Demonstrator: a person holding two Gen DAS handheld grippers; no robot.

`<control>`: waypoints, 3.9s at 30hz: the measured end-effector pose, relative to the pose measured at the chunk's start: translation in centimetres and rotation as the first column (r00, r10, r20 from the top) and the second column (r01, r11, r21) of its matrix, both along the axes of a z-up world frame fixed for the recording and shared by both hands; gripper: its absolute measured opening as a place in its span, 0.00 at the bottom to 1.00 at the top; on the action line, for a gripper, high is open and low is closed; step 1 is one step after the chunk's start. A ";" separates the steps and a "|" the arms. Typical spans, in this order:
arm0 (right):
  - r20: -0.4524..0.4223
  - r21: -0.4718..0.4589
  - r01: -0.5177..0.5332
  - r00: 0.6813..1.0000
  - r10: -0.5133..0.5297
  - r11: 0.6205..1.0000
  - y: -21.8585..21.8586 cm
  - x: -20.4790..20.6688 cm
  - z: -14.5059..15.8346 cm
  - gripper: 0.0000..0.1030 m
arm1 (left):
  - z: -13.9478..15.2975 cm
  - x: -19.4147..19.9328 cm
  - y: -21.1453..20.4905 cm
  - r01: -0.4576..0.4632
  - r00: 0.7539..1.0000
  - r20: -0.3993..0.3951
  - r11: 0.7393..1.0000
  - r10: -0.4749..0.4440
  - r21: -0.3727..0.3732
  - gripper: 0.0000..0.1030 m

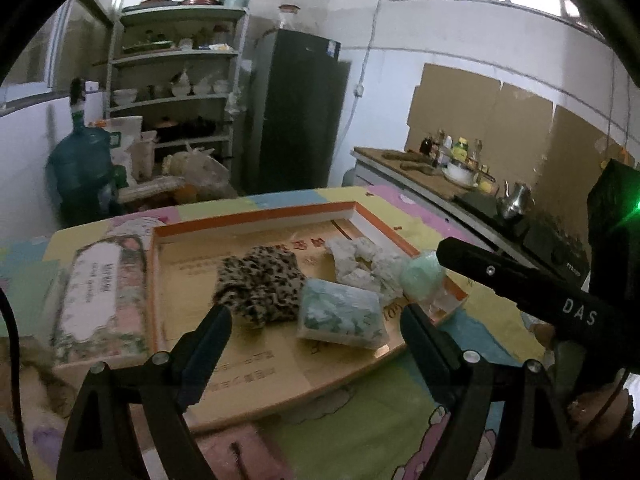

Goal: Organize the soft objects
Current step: 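Move both open tools back toward the remaining soft items, then grasp the pink plush bunny with the left tool while the right tool grasps the white teddy bear, then carry the bunny and teddy bear up and over to the cardboard tray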

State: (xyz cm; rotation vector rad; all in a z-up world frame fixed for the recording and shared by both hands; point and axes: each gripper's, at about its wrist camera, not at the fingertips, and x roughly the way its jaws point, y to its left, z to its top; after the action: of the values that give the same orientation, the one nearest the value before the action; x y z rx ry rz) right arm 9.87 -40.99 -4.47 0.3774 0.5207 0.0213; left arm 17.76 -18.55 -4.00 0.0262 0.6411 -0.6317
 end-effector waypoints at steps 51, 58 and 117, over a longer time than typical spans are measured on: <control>-0.124 -0.081 -0.576 0.816 0.565 0.813 30.5 2.7 -0.3 0.64 | -0.5 -2.7 28.9 -0.051 0.988 0.145 0.998 0.045 0.037 0.82; -0.157 -0.073 -0.567 0.819 0.552 0.820 31.1 3.3 -1.3 0.64 | -1.6 1.5 29.2 0.094 0.994 0.053 0.995 -0.096 0.041 0.76; -0.228 -0.120 -0.554 0.823 0.521 0.824 32.7 5.6 -4.1 0.37 | 0.4 -1.6 30.8 -0.209 0.964 0.171 0.978 0.204 0.010 0.27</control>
State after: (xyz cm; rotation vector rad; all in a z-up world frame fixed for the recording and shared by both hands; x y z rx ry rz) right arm 15.44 -8.24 -8.55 0.0393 0.7984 0.4937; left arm 16.18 12.23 -3.64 0.0378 0.4802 -0.4136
